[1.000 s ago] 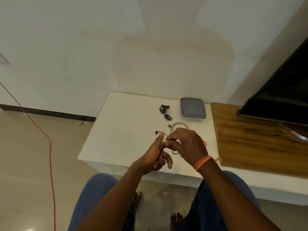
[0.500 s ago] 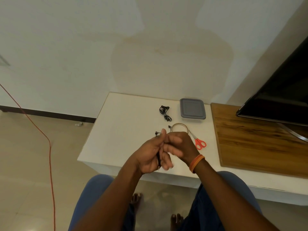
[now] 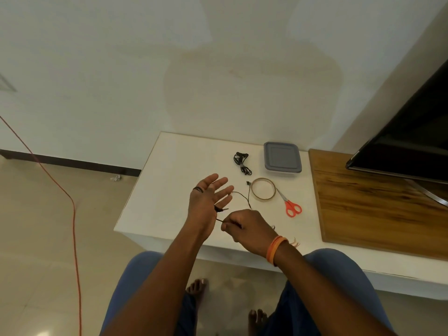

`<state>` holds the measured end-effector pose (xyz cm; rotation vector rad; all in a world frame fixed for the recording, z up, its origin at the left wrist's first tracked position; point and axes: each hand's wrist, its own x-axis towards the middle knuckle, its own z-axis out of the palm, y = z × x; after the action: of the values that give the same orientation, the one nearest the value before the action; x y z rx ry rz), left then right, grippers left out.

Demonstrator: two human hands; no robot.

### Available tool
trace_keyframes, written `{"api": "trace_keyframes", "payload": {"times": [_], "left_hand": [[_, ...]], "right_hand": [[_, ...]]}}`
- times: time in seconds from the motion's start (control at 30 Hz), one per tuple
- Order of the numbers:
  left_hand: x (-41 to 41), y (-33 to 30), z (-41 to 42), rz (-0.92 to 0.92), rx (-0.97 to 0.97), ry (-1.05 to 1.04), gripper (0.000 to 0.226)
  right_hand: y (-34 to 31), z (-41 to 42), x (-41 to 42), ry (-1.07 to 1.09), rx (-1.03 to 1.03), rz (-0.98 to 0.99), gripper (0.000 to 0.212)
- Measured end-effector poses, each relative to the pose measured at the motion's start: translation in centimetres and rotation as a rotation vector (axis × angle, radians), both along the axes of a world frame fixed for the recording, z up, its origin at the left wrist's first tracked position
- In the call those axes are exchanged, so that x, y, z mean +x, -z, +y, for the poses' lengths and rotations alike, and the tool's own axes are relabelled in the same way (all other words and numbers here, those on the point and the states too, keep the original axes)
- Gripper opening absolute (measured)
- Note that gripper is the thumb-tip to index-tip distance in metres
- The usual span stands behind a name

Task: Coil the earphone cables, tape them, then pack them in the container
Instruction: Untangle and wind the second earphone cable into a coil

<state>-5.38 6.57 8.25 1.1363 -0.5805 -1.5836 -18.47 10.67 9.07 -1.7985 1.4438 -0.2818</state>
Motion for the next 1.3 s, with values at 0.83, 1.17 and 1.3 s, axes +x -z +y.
{"api": "trace_keyframes", "payload": {"times": [0.83, 1.17, 1.3], "left_hand": [[-0.6, 0.2, 1.7, -0.143, 0.128, 1.117, 0.094], [-0.1, -1.1, 1.8, 0.495, 0.064, 0.939, 0.057], [-1.2, -2.2, 1.9, 0.596, 0.052, 0.520, 0.054]], "right_hand": [[-1.1, -2.0, -4.9, 0.034, -0.395, -0.092, 0.002], [-1.7, -2.1, -3.4, 0.278, -0.017, -0.503, 0.022], [-1.3, -2.1, -1.3, 0.459, 0.228, -0.382, 0.033]]}}
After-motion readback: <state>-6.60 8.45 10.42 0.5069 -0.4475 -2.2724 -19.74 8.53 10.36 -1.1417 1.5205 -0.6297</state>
